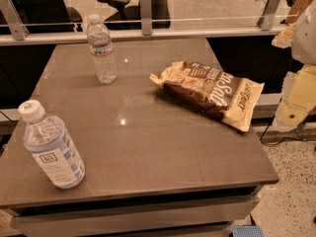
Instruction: Knock water bottle over
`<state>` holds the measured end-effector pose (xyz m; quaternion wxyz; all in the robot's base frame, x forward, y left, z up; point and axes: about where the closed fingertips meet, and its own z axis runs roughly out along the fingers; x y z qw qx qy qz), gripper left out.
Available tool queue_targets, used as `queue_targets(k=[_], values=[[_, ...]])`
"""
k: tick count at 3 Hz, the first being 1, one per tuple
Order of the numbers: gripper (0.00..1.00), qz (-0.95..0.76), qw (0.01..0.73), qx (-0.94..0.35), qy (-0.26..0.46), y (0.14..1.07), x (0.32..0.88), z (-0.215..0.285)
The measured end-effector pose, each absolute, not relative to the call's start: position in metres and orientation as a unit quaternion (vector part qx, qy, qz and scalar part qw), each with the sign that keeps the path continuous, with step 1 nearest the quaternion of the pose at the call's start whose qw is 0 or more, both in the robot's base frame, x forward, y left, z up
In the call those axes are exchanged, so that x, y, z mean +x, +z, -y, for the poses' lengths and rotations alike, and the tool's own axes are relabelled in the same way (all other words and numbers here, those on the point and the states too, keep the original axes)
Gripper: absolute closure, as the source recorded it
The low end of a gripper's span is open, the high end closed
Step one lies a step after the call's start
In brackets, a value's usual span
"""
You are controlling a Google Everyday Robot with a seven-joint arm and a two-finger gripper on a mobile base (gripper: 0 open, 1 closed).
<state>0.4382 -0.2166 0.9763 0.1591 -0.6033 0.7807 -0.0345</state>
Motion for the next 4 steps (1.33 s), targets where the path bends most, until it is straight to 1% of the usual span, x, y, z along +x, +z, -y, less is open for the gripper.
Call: queue_targets(k=[1, 2, 3, 4], values=[[0.0, -0.781, 0.159, -0.603, -0.035, 0.976, 0.438, 0.217], [0.0, -0.778, 0.177, -0.603, -0.012, 0.979, 0.444, 0.211], [0.0, -0.759, 0.228, -0.608, 0.047, 0.978, 0.471, 0.193], [0.0, -0.736, 0.282, -0.601, 0.134, 0.973, 0.503, 0.161]])
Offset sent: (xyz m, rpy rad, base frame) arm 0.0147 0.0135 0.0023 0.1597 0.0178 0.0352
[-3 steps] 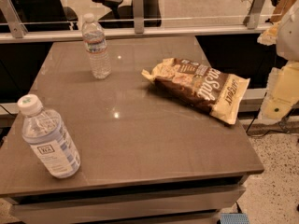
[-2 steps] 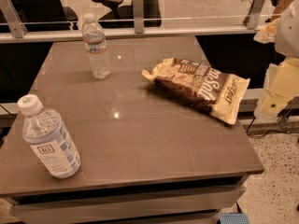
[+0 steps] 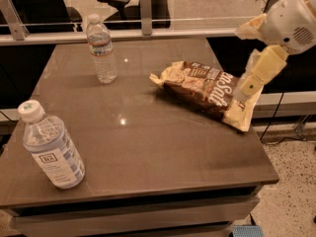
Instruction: Knock water bottle over
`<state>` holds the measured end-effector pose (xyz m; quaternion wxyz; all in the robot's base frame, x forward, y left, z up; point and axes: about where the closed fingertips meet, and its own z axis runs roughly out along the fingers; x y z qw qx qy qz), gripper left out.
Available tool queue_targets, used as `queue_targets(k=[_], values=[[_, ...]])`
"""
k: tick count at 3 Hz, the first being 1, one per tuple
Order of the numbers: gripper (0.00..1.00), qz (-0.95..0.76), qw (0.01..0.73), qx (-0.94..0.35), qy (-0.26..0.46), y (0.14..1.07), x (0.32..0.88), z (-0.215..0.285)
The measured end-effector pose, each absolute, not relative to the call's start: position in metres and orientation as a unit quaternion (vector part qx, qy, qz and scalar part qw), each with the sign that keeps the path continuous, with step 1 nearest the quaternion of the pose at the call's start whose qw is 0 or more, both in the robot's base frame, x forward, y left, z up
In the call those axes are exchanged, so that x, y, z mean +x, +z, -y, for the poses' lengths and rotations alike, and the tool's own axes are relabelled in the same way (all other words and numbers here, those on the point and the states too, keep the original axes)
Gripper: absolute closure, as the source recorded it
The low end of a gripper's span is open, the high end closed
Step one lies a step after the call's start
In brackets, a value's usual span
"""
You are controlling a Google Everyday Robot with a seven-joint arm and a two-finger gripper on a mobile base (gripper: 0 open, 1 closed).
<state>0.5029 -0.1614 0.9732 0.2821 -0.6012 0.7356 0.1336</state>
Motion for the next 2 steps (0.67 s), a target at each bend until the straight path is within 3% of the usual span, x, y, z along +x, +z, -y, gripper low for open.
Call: queue_targets(k=[2], values=[[0.0, -0.692, 0.364, -0.57, 0.251, 0.961, 0.535, 0.077]])
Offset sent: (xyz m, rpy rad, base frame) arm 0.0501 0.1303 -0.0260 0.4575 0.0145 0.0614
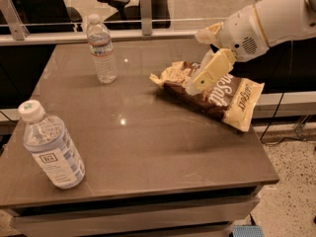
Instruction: Knock water bottle over
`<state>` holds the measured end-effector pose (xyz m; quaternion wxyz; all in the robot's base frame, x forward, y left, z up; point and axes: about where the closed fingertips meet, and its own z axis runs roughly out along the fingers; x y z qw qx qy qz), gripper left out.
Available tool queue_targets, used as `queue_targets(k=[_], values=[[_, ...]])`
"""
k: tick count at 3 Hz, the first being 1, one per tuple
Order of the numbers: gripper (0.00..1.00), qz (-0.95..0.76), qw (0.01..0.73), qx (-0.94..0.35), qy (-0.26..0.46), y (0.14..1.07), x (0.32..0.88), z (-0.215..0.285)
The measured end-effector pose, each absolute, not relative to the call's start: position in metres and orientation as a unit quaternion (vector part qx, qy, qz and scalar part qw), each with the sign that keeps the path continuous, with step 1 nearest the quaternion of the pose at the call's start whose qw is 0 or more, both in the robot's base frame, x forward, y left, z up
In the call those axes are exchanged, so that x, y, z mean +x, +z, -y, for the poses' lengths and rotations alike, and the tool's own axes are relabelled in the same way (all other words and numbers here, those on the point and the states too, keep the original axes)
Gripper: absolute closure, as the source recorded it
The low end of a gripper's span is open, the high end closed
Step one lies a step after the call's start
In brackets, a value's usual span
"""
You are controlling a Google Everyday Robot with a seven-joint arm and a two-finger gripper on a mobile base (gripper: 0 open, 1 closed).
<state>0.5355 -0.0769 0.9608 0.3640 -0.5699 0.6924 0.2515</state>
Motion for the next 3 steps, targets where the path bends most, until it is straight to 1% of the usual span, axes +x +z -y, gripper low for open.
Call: queue_targets(k=[1, 2, 3], values=[[0.0, -0.692, 0.364, -0.57, 0.252, 0.961, 0.535, 0.077], [0.0, -0.67, 0.383, -0.578, 0.265, 0.955, 0.552, 0.055], [0.0, -0.637, 0.41, -0.591, 0.277, 0.946, 0.585, 0.021]])
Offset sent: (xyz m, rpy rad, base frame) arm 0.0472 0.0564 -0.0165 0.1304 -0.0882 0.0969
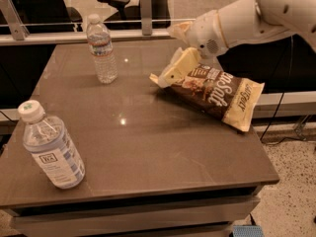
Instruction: Knock water bottle over
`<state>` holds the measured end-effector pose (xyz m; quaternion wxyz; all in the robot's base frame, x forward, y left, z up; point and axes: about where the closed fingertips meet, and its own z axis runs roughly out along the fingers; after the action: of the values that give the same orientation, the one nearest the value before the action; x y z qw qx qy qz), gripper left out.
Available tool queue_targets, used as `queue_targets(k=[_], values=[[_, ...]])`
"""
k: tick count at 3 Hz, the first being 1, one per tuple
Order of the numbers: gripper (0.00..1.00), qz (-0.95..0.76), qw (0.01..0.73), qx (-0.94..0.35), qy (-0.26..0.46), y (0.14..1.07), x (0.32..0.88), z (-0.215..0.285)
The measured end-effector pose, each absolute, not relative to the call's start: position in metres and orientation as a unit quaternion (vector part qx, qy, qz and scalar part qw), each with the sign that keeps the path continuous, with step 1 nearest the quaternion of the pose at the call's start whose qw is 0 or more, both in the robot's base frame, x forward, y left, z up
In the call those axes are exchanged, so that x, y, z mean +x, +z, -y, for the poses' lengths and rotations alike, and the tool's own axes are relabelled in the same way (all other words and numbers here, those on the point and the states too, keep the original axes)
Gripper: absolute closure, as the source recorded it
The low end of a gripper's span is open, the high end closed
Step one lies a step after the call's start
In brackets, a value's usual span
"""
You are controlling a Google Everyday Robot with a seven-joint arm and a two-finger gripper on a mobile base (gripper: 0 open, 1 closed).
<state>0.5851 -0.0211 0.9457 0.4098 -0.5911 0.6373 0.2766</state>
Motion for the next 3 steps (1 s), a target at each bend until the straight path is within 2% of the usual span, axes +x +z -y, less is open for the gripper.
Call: queue_targets(k=[3], values=[[0.0, -0.558, 0.443, -0.592, 0.376, 0.922, 0.652, -0.102]])
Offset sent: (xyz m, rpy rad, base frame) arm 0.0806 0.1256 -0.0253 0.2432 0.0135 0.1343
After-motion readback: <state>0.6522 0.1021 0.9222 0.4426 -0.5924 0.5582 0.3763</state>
